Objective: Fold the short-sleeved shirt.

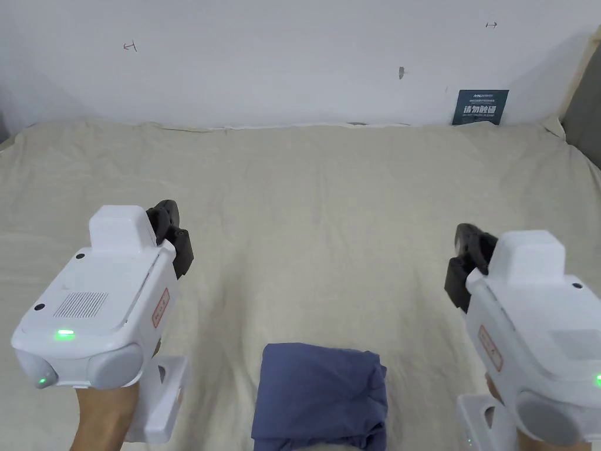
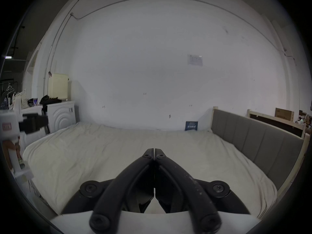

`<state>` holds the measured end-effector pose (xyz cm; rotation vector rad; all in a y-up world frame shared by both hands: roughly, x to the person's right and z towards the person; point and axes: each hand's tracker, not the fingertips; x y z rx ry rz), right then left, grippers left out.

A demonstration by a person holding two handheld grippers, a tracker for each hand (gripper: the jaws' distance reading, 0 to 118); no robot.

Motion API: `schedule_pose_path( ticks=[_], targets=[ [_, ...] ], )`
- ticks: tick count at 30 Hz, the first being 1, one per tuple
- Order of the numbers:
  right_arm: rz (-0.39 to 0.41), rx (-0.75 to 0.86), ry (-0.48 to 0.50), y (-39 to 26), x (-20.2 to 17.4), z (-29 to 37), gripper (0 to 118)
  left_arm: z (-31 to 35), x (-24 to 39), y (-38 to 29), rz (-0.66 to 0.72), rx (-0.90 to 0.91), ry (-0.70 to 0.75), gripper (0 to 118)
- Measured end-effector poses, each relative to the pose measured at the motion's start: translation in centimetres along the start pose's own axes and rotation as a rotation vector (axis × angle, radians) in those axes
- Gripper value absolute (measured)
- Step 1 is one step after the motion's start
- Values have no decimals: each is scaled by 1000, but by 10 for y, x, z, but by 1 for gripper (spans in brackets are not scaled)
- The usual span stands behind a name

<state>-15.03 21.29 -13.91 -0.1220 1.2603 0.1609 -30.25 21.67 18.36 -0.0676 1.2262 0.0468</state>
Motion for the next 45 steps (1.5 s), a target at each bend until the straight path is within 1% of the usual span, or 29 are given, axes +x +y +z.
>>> schedule_pose_path(
  ticks=[3,6,9,11,14,19,20,21,22,25,26,27,29,30,31,32,33,35,37,41,42,44,45],
  targets=[
    [35,-78,38,-34,-19,-17,1,2,-2,0,7,-4,-3,0],
    [54,-153,91,-77,-38,-35,1,4,-4,-1,5,-10,-2,0],
    [97,-246,110,-115,-58,-48,2,3,-10,-5,11,-21,-4,0],
    [101,-316,131,-140,-69,-57,2,3,-14,-9,8,-32,-4,0],
    [98,-410,127,-173,-80,-68,2,1,-19,-13,7,-57,-9,0],
    [104,-566,118,-219,-88,-81,2,-3,-24,-25,14,-100,-24,0],
    [87,-599,117,-229,-88,-84,2,-5,-24,-28,18,-113,-29,0],
    [89,-573,113,-236,-87,-82,1,-7,-24,-32,23,-129,-36,0],
    [76,-497,104,-237,-86,-78,1,-9,-23,-35,28,-149,-46,0],
    [66,-510,113,-237,-83,-76,1,-16,-19,-49,76,-261,-110,1],
    [70,-513,123,-236,-81,-77,1,-21,-17,-56,112,-318,-137,1],
    [71,-514,128,-236,-81,-76,1,-26,-17,-65,143,-388,-171,4],
    [79,-516,135,-234,-81,-76,1,-36,-12,-83,204,-528,-216,20],
    [80,-516,137,-234,-81,-76,1,-41,-9,-94,221,-593,-250,44],
    [77,-518,139,-234,-80,-76,1,-46,-5,-107,240,-657,-284,72],
    [71,-518,140,-234,-79,-76,1,-50,-1,-118,254,-715,-296,98],
    [65,-519,142,-234,-79,-76,1,-55,4,-130,275,-777,-296,118],
    [57,-521,147,-233,-77,-76,1,-61,12,-151,294,-868,-323,118],
    [44,-527,153,-232,-74,-77,1,-66,18,-168,302,-897,-332,118],
    [17,-534,166,-232,-70,-78,1,-78,31,-194,280,-998,-319,113],
    [10,-536,170,-232,-68,-79,1,-80,33,-199,275,-1013,-334,102],
    [-2,-538,179,-232,-66,-79,1,-82,38,-208,296,-1031,-359,63],
    [-7,-540,183,-232,-65,-79,1,-82,40,-209,348,-1025,-405,43]
  ],
)
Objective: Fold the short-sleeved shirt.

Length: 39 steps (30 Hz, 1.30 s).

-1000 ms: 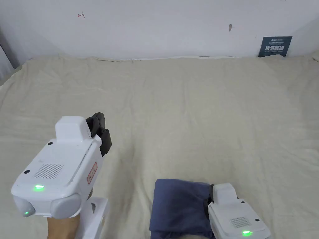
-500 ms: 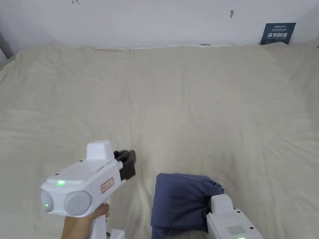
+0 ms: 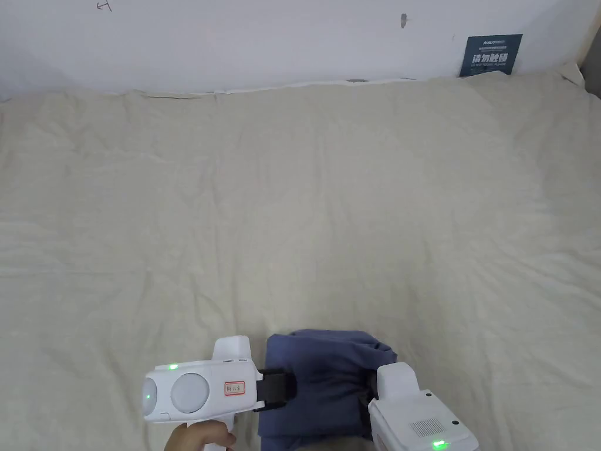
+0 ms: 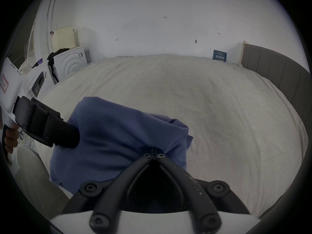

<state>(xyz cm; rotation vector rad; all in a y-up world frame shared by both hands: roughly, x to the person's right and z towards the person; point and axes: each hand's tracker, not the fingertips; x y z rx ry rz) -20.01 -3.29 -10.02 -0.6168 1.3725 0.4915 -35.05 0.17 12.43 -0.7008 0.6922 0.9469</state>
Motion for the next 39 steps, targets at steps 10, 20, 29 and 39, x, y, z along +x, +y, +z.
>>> schedule_pose_path(
  ticks=[10,20,29,39],
  targets=[
    [-30,65,20,34,3,26,2,32,-2,13,22,56,29,21],
    [32,207,-14,105,-15,59,2,113,-129,90,-14,132,356,21],
    [44,223,6,136,-51,41,2,197,-299,143,101,149,695,21],
    [36,199,12,158,-80,12,2,220,-370,145,157,131,716,50]
  ],
)
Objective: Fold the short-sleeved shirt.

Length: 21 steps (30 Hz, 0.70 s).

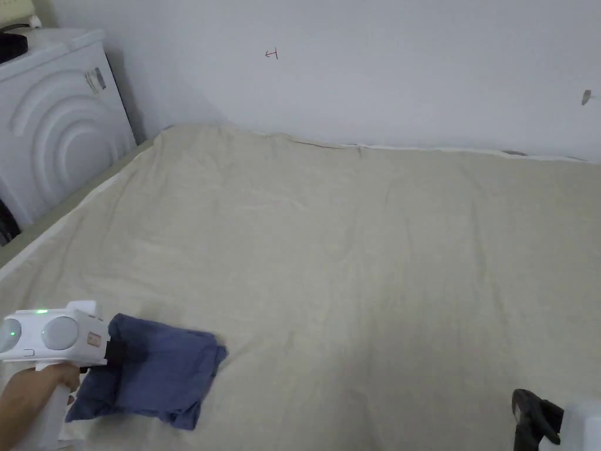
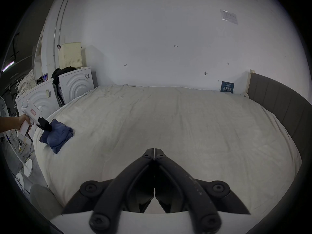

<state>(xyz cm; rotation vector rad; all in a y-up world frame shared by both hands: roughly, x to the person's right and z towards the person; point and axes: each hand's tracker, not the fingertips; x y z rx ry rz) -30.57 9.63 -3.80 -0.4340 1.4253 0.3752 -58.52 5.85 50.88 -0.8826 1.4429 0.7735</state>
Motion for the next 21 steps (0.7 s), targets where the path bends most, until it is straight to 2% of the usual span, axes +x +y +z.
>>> schedule_pose_path(
  ticks=[3,5,10,15,21],
  targets=[
    [-3,-1,0,1,0,-1,2,8,6,-4,5,33,33,116],
    [-15,14,1,6,-2,6,2,25,9,-7,27,107,-3,118],
    [-28,79,-7,23,2,33,2,90,39,-6,2,224,-25,115],
    [0,171,-34,45,15,68,2,180,87,-13,-15,414,-49,112],
    [34,257,-98,65,35,115,2,278,152,-35,-108,698,-105,106]
  ],
)
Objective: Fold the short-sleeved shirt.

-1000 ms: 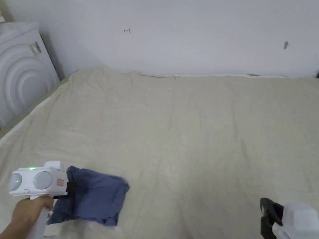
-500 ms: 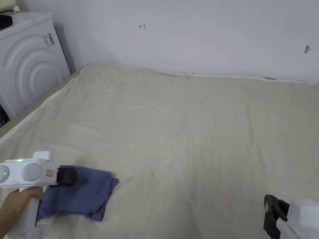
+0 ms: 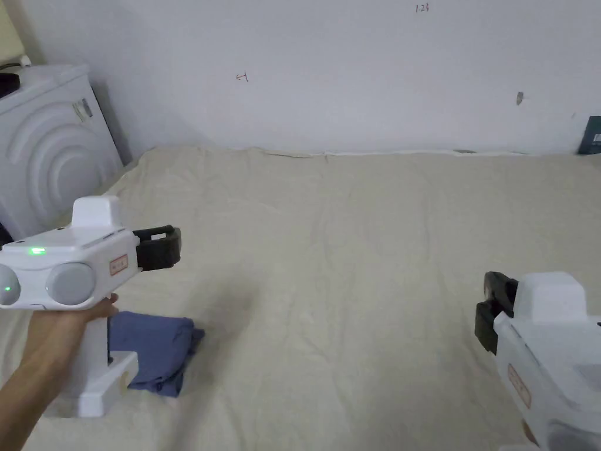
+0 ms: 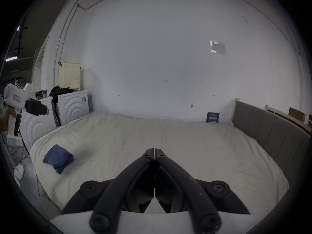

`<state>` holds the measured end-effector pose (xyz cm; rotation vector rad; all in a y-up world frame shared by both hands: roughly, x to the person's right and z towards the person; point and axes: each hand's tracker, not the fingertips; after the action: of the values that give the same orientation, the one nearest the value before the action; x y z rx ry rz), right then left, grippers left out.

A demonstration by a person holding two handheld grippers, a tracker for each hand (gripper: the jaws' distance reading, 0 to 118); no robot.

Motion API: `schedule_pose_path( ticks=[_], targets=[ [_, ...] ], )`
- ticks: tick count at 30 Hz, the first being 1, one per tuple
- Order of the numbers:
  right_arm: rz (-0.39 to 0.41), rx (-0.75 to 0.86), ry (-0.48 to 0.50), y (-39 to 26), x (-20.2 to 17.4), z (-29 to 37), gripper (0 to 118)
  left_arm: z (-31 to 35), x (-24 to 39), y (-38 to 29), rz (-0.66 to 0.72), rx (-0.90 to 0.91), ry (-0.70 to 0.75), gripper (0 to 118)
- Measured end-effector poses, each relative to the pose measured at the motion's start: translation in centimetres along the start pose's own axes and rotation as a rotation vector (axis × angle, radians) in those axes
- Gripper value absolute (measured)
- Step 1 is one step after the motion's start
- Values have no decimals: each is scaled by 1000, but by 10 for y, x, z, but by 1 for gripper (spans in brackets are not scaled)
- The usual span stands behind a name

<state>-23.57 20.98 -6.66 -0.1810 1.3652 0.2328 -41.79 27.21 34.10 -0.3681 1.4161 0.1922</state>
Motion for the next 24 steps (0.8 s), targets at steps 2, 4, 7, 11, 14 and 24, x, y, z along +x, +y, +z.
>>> schedule_pose_path(
  ticks=[2,4,7,11,14,24],
  targets=[
    [8,28,-14,7,10,13,2,25,28,11,-12,96,-21,106],
    [18,56,-33,13,22,26,2,50,57,17,-24,186,-52,106],
    [17,98,-55,20,41,43,2,71,94,16,-33,292,-95,106],
    [19,147,-98,28,65,61,2,80,137,2,-5,370,-137,106],
    [20,173,-127,31,78,72,2,88,175,-14,-12,388,-138,106],
    [27,208,-190,26,100,94,2,93,239,-67,-46,437,-123,21]
  ],
)
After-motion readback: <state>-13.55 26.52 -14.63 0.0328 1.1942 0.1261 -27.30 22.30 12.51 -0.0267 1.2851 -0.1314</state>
